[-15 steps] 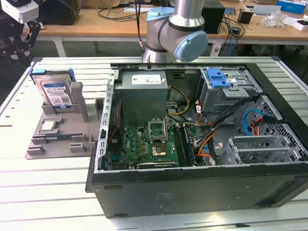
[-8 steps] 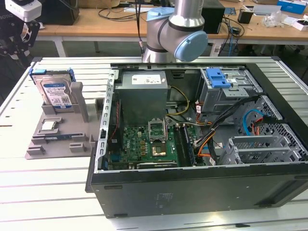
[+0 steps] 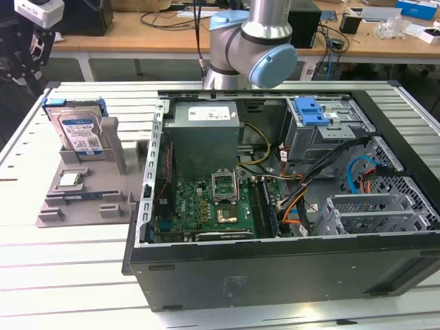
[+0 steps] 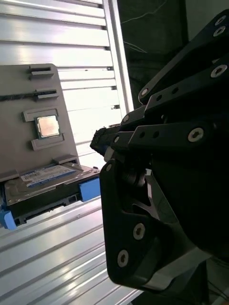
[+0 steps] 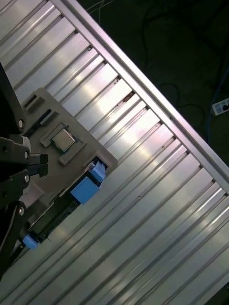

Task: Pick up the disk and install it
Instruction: 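Pick up the disk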

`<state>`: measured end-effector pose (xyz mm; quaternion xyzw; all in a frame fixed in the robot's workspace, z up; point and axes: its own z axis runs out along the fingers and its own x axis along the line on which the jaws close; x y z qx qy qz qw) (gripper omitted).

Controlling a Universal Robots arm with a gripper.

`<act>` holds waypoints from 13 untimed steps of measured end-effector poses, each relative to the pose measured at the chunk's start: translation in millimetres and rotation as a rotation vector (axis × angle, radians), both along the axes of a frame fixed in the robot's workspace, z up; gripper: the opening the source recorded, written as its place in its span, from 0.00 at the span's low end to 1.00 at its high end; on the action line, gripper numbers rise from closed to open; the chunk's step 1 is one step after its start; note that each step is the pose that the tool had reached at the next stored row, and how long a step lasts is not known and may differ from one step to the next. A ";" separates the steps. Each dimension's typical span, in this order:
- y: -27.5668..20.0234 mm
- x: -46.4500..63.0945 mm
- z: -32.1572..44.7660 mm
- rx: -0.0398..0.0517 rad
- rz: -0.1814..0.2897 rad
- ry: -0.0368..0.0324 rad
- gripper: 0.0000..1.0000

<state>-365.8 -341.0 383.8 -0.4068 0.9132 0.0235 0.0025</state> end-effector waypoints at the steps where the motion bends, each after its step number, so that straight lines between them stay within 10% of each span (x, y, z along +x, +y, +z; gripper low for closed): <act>1: 0.0 0.0 0.0 -0.0001 0.012 0.0000 0.10; 13: 0.0 0.0 0.0 0.0000 0.216 0.0000 0.10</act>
